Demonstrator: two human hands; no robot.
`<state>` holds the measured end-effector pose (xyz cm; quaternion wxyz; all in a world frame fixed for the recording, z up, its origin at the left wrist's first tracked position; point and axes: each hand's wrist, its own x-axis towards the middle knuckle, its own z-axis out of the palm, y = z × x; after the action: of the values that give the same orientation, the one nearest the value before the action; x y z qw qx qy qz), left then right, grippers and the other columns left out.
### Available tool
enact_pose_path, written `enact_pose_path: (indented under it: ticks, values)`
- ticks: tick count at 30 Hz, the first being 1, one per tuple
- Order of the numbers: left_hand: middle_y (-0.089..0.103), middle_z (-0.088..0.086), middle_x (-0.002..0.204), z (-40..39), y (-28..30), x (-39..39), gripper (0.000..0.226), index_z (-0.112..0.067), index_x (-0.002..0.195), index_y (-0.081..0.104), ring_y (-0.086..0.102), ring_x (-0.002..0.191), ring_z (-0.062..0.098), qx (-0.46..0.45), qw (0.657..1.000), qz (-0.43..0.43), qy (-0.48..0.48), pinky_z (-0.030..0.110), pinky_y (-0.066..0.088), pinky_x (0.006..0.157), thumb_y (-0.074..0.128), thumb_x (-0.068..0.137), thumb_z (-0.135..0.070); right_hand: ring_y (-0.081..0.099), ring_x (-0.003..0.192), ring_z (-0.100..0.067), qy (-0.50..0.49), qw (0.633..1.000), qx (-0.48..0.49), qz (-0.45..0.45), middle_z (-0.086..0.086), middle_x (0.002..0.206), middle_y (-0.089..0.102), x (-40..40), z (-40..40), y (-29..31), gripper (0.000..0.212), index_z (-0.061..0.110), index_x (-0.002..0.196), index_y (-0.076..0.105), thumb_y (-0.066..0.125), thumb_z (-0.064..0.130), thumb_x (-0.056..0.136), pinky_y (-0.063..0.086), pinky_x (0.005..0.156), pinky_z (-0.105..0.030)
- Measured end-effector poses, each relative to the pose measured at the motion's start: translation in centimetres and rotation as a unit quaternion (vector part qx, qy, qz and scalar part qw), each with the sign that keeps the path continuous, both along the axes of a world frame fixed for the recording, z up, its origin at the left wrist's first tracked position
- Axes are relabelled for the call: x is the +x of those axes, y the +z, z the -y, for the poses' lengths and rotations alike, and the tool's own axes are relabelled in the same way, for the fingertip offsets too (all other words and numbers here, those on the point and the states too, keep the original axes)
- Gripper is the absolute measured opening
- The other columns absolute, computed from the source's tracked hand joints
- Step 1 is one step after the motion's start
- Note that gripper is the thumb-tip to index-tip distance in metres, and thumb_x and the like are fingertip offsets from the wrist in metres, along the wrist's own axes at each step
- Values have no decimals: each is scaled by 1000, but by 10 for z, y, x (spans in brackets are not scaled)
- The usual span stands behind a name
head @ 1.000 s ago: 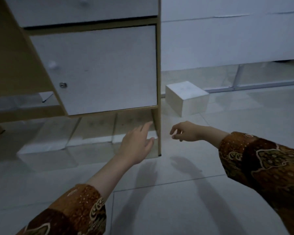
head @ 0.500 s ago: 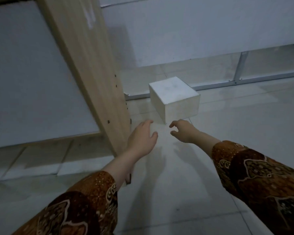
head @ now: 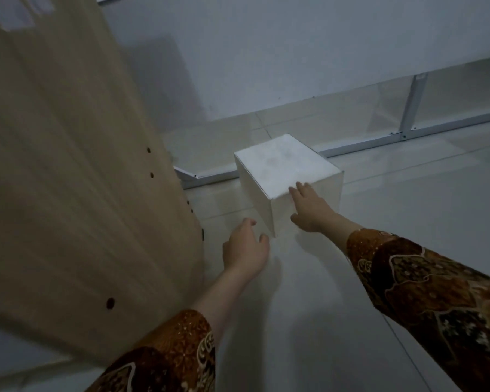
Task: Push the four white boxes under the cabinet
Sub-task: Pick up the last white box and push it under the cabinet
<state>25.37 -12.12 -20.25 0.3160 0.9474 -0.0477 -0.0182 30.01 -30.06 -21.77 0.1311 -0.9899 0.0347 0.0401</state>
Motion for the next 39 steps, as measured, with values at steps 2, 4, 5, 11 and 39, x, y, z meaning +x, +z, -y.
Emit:
enact_pose_path:
  ticks: [2,4,5,11,39]
  values:
    - [62,7,119,3,-12,9,41,-17,129,48,59,106,27,4,1000,-7,-1,41,45,97,51,90,-27,-1,147,-31,1,1000,-23,-1,-12,160,0,7,3,-11,75,7,150,4,50,18,92,20,117,-47]
    - [62,8,120,6,-21,21,40,-17,129,49,58,108,28,-6,1000,-15,3,42,45,98,51,90,-27,18,142,-33,4,996,-63,60,-17,153,22,11,5,-19,63,4,143,23,52,12,88,25,115,-45]
    - [62,8,120,7,-24,26,39,-16,128,50,58,109,28,-16,1000,-21,8,42,45,98,51,90,-27,31,134,-34,9,991,-92,95,-18,142,35,11,5,-20,52,3,134,34,52,8,85,29,111,-43]
    - [63,12,116,19,-26,55,35,-13,124,53,61,97,28,-80,995,-50,44,35,50,85,50,91,-26,47,106,-33,35,983,-136,120,-15,115,49,8,-1,-10,26,6,108,47,50,6,82,29,109,-40]
    - [64,11,126,40,-42,62,37,-14,126,59,58,111,27,-250,964,-69,63,31,44,90,37,97,-11,54,109,-37,-286,923,243,82,-21,125,55,-8,79,-18,59,1,127,43,49,46,90,43,79,-36]
